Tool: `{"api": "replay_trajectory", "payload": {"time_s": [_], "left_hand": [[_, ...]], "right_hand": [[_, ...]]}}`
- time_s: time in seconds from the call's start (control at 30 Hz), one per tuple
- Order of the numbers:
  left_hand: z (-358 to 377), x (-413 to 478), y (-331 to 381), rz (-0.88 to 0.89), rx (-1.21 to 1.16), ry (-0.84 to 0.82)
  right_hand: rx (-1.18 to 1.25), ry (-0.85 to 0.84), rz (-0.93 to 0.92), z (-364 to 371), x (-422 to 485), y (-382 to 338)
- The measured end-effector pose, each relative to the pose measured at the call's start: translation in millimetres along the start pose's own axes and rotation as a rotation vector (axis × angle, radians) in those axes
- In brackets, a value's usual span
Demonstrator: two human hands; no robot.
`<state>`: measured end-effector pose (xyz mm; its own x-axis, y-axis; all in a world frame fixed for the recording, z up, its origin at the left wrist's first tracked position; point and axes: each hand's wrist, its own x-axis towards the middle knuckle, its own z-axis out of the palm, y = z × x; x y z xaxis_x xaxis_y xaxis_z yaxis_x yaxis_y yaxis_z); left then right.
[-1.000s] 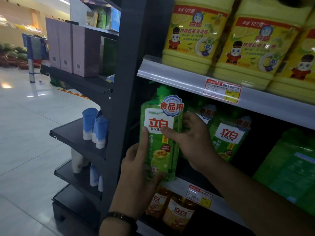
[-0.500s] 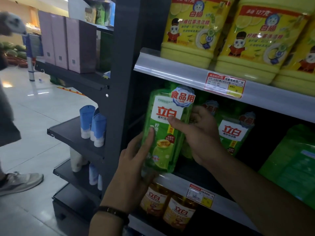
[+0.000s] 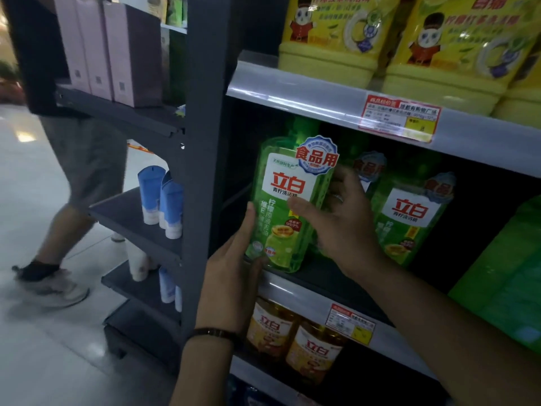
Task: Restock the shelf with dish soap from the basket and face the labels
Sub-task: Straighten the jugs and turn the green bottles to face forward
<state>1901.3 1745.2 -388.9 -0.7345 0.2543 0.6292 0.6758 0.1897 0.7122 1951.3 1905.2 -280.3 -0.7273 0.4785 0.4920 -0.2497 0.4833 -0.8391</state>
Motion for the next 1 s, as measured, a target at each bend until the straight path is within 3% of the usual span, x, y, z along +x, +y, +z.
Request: {"api": "replay_trajectory", "payload": {"time_s": [0.17,0.33,0.63,0.87,1.0], "left_hand": [[1,1,-7,-0.113,0.109,-0.031],[4,10,-7,-0.154,0.152,-0.043],[2,26,-25,-0.260,0.097,-0.107],[11,17,-10,-0.264,0.119,-0.028],[14,-2,20,-0.252,0.104,0.115]], "right_hand": [[-0.294,-0.146,0.042,-6,-12,1],[-0.272,-0.037,0.048,7,-14,8],[-0.323,-0.007,0.065,28,-16,18],[-0.429,-0.060,0.149,30,-17,13],[-0.465,-0.113,0.198,16,-31,6]]}}
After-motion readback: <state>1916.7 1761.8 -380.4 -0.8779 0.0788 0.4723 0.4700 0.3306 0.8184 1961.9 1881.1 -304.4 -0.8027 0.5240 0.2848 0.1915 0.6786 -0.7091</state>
